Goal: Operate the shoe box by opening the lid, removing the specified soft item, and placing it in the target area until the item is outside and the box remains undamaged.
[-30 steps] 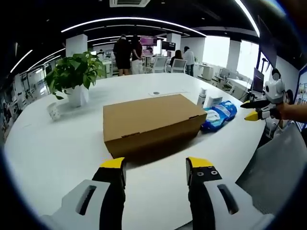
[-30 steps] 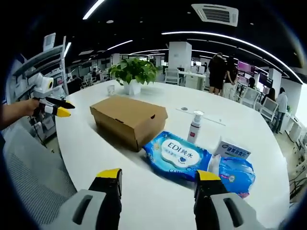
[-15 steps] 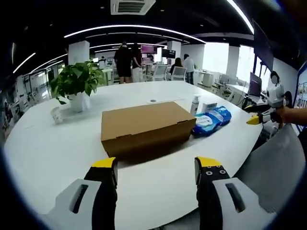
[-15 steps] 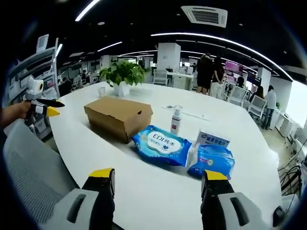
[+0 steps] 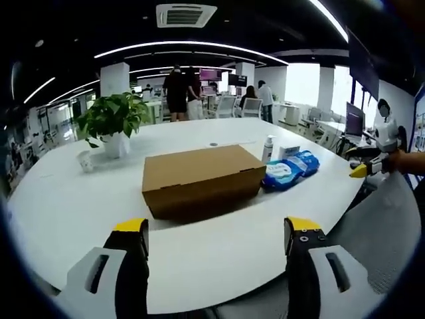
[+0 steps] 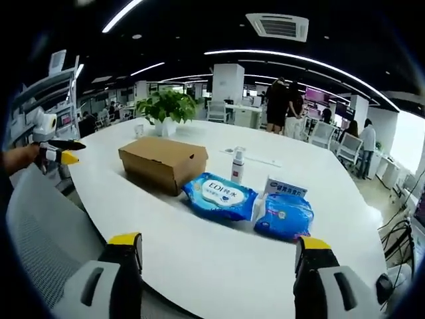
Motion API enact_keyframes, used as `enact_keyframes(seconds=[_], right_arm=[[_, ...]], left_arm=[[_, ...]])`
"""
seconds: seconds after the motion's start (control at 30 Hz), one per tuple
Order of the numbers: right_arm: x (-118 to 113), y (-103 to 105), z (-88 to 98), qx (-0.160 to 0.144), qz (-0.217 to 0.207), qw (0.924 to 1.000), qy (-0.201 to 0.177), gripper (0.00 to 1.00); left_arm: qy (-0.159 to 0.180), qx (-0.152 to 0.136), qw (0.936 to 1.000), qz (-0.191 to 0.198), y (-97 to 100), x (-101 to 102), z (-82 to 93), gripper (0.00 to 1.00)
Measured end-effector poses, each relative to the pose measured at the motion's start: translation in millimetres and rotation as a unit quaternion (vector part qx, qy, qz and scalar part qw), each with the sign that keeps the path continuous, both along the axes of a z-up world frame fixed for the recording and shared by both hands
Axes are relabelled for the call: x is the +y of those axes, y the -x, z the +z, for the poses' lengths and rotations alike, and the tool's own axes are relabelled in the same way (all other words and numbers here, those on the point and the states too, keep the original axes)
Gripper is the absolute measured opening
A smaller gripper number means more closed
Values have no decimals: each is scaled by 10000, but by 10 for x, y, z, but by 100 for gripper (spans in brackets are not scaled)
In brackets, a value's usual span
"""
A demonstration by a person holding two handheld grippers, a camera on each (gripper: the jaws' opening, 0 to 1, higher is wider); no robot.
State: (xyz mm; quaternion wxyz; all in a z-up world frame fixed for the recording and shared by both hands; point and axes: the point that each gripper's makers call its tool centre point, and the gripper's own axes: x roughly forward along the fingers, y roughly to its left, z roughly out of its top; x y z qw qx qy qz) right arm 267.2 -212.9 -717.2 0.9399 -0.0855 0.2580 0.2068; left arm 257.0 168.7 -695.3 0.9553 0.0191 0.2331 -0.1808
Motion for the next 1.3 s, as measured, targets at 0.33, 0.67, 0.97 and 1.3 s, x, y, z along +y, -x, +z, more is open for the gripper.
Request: enact_keyframes(seconds=[0.33,0.67,0.97,1.3], right_arm=[[80,125,-9,-157,116,9998,24,99],[74,110,-53,-133,38,9999,-4,99],[78,100,-58,-163,22,9998,-59,99],[70,94,-67,-168,14,9998,-64,99]], left_arm=[[-98,-65,9999,24,101,-39,-67,100],[-164,-148,9998,-11,50,-87,-52,100],[-143,-174,9997,-14,38,-93,-62,100],[-197,-205,9996,-82,28,-116,-67,100]])
